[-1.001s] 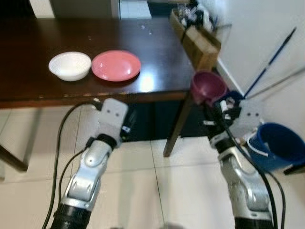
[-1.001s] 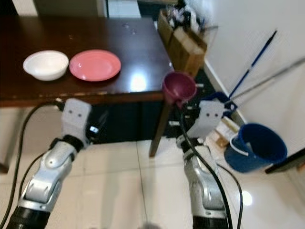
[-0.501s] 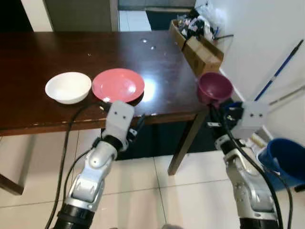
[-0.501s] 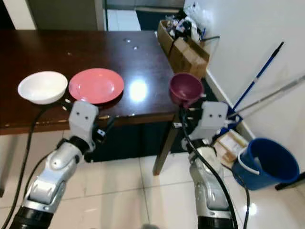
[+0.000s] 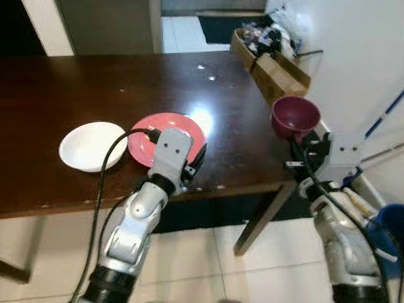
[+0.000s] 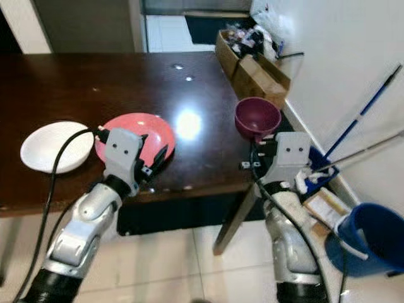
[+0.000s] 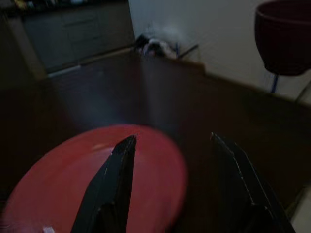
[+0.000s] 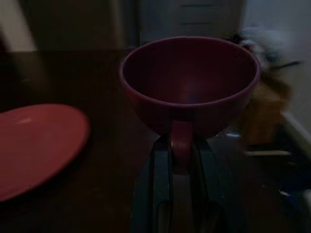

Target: Setting the table

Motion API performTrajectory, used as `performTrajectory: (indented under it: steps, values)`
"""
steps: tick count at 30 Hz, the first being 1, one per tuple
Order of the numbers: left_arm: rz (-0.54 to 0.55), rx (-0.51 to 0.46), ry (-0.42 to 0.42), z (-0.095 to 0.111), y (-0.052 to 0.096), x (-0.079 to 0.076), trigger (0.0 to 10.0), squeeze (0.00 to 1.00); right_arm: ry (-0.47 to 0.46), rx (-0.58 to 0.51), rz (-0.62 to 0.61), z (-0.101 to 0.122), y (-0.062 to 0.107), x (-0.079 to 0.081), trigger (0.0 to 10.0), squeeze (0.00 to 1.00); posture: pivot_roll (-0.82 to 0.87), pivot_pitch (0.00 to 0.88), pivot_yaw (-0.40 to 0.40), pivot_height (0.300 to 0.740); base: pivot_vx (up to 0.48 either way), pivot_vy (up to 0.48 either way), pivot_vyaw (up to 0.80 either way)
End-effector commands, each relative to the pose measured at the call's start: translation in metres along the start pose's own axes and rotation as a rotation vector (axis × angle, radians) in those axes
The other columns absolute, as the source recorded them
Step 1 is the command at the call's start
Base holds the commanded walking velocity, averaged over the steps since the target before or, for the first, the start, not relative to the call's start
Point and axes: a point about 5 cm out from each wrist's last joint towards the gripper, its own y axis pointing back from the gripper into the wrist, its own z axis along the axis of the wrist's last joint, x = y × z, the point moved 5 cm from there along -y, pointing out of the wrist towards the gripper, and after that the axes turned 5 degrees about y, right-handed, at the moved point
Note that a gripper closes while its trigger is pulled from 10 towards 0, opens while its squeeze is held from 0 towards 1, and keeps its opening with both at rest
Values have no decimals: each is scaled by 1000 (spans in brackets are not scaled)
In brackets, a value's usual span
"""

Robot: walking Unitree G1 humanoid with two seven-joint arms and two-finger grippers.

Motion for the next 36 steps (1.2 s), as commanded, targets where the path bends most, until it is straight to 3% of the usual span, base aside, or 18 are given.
performTrajectory:
  steps: [1, 11, 13, 19, 25, 31, 36]
  values:
    - [-28, 2, 0, -2, -1, -7, 10000, 0, 1, 8, 0, -4, 1, -7, 10000, 0, -192, 17, 18, 740, 428, 0, 0]
    - [-100, -3, 10, 0, 2, -14, 10000, 0, -9, 42, 73, -16, -2, -14, 10000, 0, -183, 8, 18, 740, 288, 0, 0]
    - [-157, -2, 25, 2, 7, -15, 10000, 0, -28, 62, 138, -22, -2, -8, 10000, 0, -177, 6, 19, 740, 0, 0, 0]
    - [-226, 10, 17, 3, 15, -12, 10000, 0, -30, 76, 179, -29, -2, -2, 10000, 0, -168, 5, 19, 740, 0, 0, 0]
    - [-291, 21, 28, 12, 26, -3, 10000, 0, -4, 74, 173, -37, -12, -6, 10000, 0, -124, 19, 22, 740, 0, 0, 0]
    - [-258, 35, 10, 17, 34, 14, 10000, 0, 1, 48, 171, -38, -25, -4, 10000, 0, -79, 39, 30, 740, 0, 0, 0]
    - [-254, 44, 4, 18, 37, 17, 10000, 0, 10, 59, 160, -43, -30, -5, 10000, 0, -71, 49, 38, 740, 0, 0, 0]
